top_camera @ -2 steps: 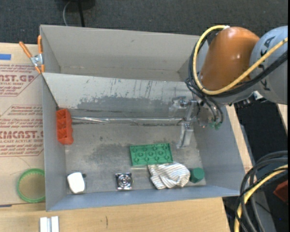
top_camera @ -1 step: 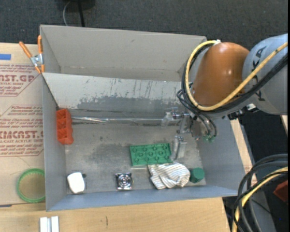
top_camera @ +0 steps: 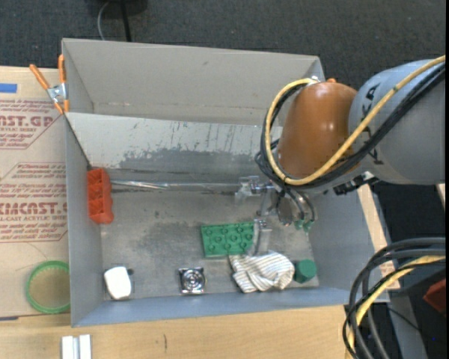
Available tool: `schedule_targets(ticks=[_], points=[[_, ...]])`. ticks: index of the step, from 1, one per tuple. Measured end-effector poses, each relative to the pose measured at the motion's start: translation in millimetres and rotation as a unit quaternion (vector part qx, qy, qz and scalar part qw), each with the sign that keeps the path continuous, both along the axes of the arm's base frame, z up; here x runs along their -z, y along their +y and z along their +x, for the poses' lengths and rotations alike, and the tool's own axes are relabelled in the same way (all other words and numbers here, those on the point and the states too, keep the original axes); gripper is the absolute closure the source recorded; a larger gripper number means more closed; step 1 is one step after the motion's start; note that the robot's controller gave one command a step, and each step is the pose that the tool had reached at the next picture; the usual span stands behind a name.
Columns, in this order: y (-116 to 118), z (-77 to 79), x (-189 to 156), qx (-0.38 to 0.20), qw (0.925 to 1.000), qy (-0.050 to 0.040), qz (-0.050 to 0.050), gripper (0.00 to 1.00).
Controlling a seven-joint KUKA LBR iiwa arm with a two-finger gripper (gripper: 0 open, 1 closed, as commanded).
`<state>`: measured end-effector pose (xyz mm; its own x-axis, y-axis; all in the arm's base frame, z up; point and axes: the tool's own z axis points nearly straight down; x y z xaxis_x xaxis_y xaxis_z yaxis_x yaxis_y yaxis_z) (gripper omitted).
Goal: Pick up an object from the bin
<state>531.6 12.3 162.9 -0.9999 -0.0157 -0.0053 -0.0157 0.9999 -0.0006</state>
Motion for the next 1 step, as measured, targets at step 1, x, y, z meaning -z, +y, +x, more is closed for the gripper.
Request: schedule_targets(ticks=[1], points=[[13.1,0.8,33.0,0.037,0.9993,0.0005,0.001,0.00]])
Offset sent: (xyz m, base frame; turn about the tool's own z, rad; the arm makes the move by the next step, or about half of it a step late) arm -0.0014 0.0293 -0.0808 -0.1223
